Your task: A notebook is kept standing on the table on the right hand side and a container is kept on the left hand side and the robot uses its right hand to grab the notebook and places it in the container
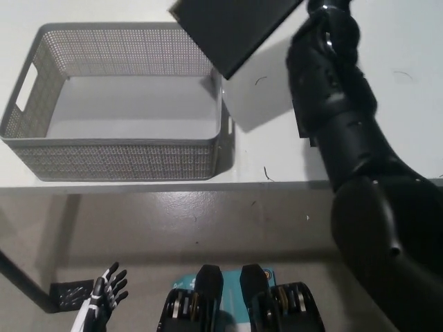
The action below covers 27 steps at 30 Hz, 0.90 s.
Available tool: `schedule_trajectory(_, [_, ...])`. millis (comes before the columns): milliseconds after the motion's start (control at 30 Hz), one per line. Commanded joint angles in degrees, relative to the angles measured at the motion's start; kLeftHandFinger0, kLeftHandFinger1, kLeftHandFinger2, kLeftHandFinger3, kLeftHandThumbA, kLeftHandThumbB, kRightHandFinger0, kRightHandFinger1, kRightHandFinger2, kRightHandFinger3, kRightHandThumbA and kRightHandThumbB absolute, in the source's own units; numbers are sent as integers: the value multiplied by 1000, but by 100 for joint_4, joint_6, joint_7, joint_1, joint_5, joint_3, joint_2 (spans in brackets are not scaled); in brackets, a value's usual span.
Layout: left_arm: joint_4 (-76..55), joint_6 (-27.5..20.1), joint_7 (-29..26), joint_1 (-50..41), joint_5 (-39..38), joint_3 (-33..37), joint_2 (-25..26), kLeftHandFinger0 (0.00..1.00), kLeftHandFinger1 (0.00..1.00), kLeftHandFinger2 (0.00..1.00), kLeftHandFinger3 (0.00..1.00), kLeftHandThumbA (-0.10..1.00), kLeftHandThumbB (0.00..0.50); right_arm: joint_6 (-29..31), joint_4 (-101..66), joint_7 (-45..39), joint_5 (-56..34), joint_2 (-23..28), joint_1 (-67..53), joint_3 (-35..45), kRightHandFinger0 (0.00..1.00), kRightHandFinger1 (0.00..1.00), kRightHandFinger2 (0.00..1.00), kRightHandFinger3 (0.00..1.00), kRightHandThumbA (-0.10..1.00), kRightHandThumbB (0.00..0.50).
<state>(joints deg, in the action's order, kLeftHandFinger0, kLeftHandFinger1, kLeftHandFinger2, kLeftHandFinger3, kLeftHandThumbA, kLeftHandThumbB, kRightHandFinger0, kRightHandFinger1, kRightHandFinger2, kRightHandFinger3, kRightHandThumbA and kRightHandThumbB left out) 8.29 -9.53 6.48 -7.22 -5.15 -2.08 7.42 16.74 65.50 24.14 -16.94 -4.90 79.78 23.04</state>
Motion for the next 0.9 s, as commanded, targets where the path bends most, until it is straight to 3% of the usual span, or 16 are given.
schedule_trajectory(0, [-136,-127,115,-31,66,89,67,1000,1000,1000,1000,1000,216,476,-127,152,194,-137,571,-247,0,195,655,752,-100,67])
schedule_trajectory(133, [-128,-83,114,2,62,111,90,1000,1000,1000,1000,1000,243,524,-21,20,131,-203,483,-331,0,132,604,736,-100,56])
schedule_trajectory(200, [-93,-117,102,25,105,129,103,1000,1000,1000,1000,1000,280,505,128,159,197,-229,468,-396,0,163,667,791,-100,63])
schedule_trajectory(233, [-87,-96,125,40,46,125,99,1000,1000,1000,1000,1000,255,450,179,244,387,-199,434,-558,95,311,808,941,18,166])
schedule_trajectory(267, [-85,-58,161,61,-42,116,95,1000,1000,1000,1000,1000,251,412,205,228,515,-169,393,-698,103,301,757,896,170,181])
schedule_trajectory(300, [-72,-64,161,100,-5,146,90,1000,1000,1000,1000,1000,249,264,156,-100,525,-99,329,-828,483,755,1000,1000,450,349])
schedule_trajectory(333, [-56,-82,179,116,17,169,100,1000,1000,1000,1000,1000,252,140,114,-742,372,-54,258,-896,1000,1000,1000,1000,548,355])
schedule_trajectory(367, [-34,-98,210,137,36,202,114,1000,1000,1000,1000,1000,253,37,41,-1490,135,-8,172,-914,1000,1000,1000,1000,582,369])
schedule_trajectory(433, [-7,-54,254,181,69,251,139,1000,1000,1000,1000,1000,297,-129,119,-1978,446,154,85,-1322,1000,1000,1000,1000,790,469])
schedule_trajectory(467, [19,-54,272,204,77,268,155,1000,1000,1000,1000,1000,306,-114,150,-2069,426,175,65,-1347,1000,1000,1000,1000,805,491])
schedule_trajectory(567, [79,-28,284,273,-52,269,73,1000,1000,1000,1000,1000,257,-166,138,-2268,207,226,-40,-1278,1000,1000,1000,1000,855,499])
schedule_trajectory(867, [-1,123,330,347,-45,348,102,1000,1000,1000,1000,1000,242,-281,-43,-2503,62,379,-281,-1238,1000,1000,1000,1000,922,500])
